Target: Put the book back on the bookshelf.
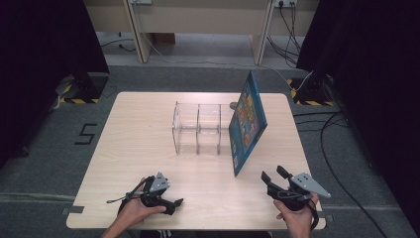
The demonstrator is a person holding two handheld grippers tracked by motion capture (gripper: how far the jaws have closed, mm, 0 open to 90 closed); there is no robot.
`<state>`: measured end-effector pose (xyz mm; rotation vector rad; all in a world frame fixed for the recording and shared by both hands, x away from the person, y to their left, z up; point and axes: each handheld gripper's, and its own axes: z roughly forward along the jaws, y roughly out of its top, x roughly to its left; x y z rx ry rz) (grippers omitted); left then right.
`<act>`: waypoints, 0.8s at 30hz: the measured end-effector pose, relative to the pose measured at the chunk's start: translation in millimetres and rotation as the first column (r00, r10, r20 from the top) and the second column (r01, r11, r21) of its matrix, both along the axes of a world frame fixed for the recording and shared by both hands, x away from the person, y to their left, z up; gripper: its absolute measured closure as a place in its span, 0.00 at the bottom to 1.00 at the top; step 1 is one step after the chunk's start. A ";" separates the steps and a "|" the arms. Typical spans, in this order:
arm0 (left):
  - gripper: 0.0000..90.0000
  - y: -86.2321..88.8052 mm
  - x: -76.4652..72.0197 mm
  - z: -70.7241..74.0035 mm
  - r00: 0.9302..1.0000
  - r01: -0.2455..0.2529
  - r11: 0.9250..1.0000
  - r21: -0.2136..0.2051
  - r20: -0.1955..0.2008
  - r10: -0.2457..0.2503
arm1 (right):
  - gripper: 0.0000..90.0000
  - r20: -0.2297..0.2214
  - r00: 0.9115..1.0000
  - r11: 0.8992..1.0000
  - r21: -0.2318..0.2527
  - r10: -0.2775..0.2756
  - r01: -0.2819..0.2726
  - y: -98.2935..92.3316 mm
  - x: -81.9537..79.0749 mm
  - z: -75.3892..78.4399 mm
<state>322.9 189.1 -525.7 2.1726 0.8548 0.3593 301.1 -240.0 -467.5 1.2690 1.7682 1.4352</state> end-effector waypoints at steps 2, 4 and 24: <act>0.05 0.1 0.0 -0.2 1.000 0.000 1.000 0.000 0.000 0.000 | 0.37 -0.010 1.000 1.000 0.005 0.000 0.000 -1.9 -0.7 -0.6; 0.04 0.0 0.0 -0.2 1.000 0.001 1.000 0.001 0.000 -0.001 | 0.37 -0.015 1.000 1.000 0.005 -0.001 0.001 -3.7 -1.0 -1.3; 0.04 0.7 -0.4 -0.3 1.000 0.008 1.000 0.002 -0.001 -0.008 | 0.33 -0.066 0.998 1.000 0.005 0.019 -0.019 -16.0 -8.5 -8.2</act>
